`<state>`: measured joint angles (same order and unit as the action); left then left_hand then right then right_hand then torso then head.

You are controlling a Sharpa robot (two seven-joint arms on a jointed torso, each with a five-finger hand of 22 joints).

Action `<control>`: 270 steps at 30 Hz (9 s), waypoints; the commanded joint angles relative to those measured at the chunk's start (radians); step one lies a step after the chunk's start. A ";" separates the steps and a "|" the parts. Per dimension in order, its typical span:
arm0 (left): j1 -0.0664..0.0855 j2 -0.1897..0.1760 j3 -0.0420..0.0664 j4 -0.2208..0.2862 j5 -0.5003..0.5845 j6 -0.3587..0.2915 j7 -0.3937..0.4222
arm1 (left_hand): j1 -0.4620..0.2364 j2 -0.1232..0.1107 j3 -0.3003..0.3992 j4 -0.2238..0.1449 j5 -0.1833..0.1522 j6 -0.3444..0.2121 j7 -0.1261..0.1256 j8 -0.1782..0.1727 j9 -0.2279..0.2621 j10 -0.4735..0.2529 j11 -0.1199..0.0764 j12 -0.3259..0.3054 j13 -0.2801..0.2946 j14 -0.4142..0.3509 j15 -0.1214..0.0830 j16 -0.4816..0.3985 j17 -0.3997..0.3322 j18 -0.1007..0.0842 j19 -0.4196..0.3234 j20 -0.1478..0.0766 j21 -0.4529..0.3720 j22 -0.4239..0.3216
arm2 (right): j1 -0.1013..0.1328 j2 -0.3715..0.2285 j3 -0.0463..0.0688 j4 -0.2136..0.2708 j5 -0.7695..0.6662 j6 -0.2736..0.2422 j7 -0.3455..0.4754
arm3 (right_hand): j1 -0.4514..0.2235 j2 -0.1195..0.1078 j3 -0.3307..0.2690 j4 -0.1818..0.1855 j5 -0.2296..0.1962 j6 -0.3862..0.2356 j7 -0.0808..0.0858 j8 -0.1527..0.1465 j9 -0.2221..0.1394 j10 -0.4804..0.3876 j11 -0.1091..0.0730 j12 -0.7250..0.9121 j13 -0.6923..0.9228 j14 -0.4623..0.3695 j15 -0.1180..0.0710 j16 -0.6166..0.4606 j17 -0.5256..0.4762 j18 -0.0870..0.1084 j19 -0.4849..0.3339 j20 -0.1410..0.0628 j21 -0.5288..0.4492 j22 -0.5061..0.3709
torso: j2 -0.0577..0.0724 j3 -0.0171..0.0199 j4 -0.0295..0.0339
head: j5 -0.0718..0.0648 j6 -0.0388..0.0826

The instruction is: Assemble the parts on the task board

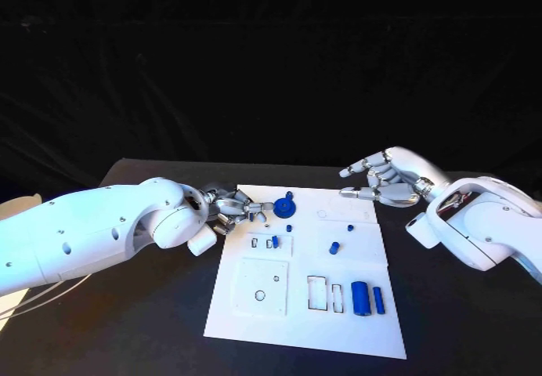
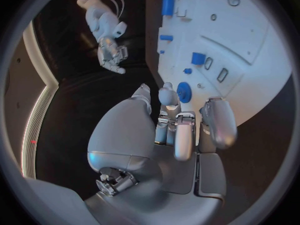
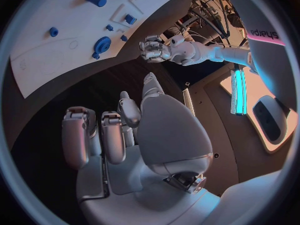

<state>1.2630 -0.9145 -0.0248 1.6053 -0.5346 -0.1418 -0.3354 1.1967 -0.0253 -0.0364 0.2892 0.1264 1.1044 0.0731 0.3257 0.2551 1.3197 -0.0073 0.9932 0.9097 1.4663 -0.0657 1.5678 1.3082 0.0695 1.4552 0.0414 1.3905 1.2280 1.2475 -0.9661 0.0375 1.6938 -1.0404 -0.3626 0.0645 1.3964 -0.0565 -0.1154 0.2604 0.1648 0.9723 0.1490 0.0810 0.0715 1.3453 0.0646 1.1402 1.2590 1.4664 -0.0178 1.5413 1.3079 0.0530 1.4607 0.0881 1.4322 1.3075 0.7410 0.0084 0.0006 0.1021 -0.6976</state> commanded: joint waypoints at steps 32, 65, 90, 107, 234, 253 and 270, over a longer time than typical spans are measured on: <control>0.025 0.242 -0.005 -0.159 -0.465 0.327 -0.406 | -0.084 0.063 -0.183 0.001 -0.079 -0.130 -0.052 0.326 0.343 0.066 -0.038 0.267 0.283 0.104 -0.035 0.003 0.263 -0.050 0.076 -0.031 0.138 0.250 | 0.006 0.004 -0.002 -0.052 0.108 -0.007 -0.010 | 0.003 0.009 -0.009 -0.009 0.028 0.007 -0.005 0.009 0.001 -0.007 -0.007 -0.015 -0.013 0.088 0.000 -0.016 0.203 0.007 -0.012 -0.003 -0.015 -0.014 | -0.010 0.0040 -0.0007 | 0.009 -0.017; 0.025 0.274 -0.008 -0.166 -0.463 0.347 -0.403 | 0.008 0.094 -0.148 -0.004 -0.069 -0.153 -0.051 0.344 0.398 0.066 -0.036 0.269 0.289 0.104 -0.032 0.003 0.263 -0.050 0.077 -0.028 0.139 0.254 | 0.003 0.026 -0.004 -0.069 0.107 0.015 -0.013 | 0.001 0.011 -0.014 -0.010 0.038 0.007 -0.005 0.010 0.001 -0.008 -0.008 -0.018 -0.017 0.087 -0.001 -0.019 0.201 0.007 -0.014 -0.003 -0.018 -0.019 | -0.009 0.0043 0.0008 | 0.007 -0.025; 0.025 0.264 -0.008 -0.144 -0.402 0.261 -0.377 | 0.235 0.035 0.343 -0.035 -0.068 -0.190 -0.052 0.312 0.451 0.057 -0.041 0.251 0.286 0.104 -0.034 0.003 0.263 -0.048 0.071 -0.031 0.132 0.246 | 0.000 0.034 -0.006 -0.081 0.100 0.038 -0.023 | 0.003 0.014 -0.017 -0.012 0.049 0.006 -0.006 0.010 0.001 -0.011 -0.008 -0.023 -0.021 0.087 -0.001 -0.021 0.198 0.008 -0.016 -0.004 -0.021 -0.023 | -0.008 0.0043 -0.0001 | 0.008 -0.032; 0.025 0.219 -0.008 -0.084 -0.478 0.242 -0.369 | 0.148 -0.082 0.586 -0.052 -0.071 -0.184 -0.051 0.323 0.495 0.065 -0.039 0.251 0.289 0.104 -0.033 0.003 0.263 -0.050 0.076 -0.029 0.137 0.259 | -0.004 0.039 -0.008 -0.090 0.097 0.043 -0.024 | 0.001 0.014 -0.020 -0.011 0.050 0.006 -0.006 0.010 0.001 -0.012 -0.008 -0.024 -0.023 0.087 -0.001 -0.022 0.197 0.009 -0.017 -0.004 -0.023 -0.026 | -0.007 0.0046 0.0008 | 0.007 -0.035; 0.013 0.242 -0.019 -0.129 -0.573 0.333 -0.404 | -0.212 -0.110 0.134 0.006 -0.068 -0.083 -0.075 0.311 0.541 0.111 -0.057 0.290 0.339 0.104 -0.047 0.003 0.263 -0.061 0.099 -0.042 0.161 0.309 | -0.007 0.031 -0.008 -0.085 0.092 0.051 -0.021 | -0.003 0.017 -0.028 -0.010 0.051 0.007 -0.006 0.012 0.001 -0.013 -0.008 -0.028 -0.027 0.086 -0.001 -0.025 0.194 0.010 -0.020 -0.004 -0.027 -0.032 | -0.007 0.0044 -0.0005 | 0.011 -0.056; 0.127 0.181 0.057 -0.166 -0.484 0.369 -0.400 | -0.123 -0.097 0.047 0.005 -0.066 -0.215 -0.011 0.183 0.449 0.049 -0.005 0.220 0.260 0.104 -0.007 0.003 0.263 -0.048 0.070 -0.007 0.126 0.256 | -0.009 0.036 -0.009 -0.106 0.093 0.053 -0.021 | -0.003 0.017 -0.028 -0.010 0.051 0.007 -0.006 0.012 0.001 -0.013 -0.008 -0.028 -0.027 0.086 -0.001 -0.025 0.194 0.010 -0.020 -0.004 -0.027 -0.032 | -0.007 0.0066 0.0001 | 0.007 -0.038; 0.147 0.327 0.015 -0.446 -0.523 0.474 -0.377 | -0.099 -0.052 0.062 0.004 -0.068 -0.148 -0.017 0.178 0.393 0.059 -0.007 0.240 0.273 0.104 -0.004 0.003 0.263 -0.050 0.077 0.001 0.134 0.271 | -0.011 0.043 -0.009 -0.110 0.092 0.056 -0.020 | -0.004 0.018 -0.030 -0.009 0.050 0.007 -0.006 0.012 0.001 -0.014 -0.008 -0.029 -0.028 0.086 -0.001 -0.026 0.193 0.010 -0.020 -0.004 -0.028 -0.034 | -0.003 0.0033 -0.0017 | 0.018 -0.033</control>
<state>1.4118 -0.5950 -0.0090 1.1712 -1.0435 0.2678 -0.6994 1.0997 -0.0843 0.0250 0.2925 0.0567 0.9508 0.0552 0.4986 0.6465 1.3724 -0.0127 1.2260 1.1821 1.4654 -0.0695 1.5677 1.3075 0.0220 1.4683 0.0427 1.5219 1.3074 1.2368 -0.9249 0.0280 1.5843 -0.9390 -0.3205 0.0408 1.3921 -0.0445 -0.1406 0.2524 0.2128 0.9756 0.1459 0.0884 0.0708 1.3383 0.0575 1.1170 1.2315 1.4665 -0.0178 1.5202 1.3079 0.0531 1.4500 0.0843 1.4091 1.2755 0.7376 0.0116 -0.0012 0.1180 -0.7295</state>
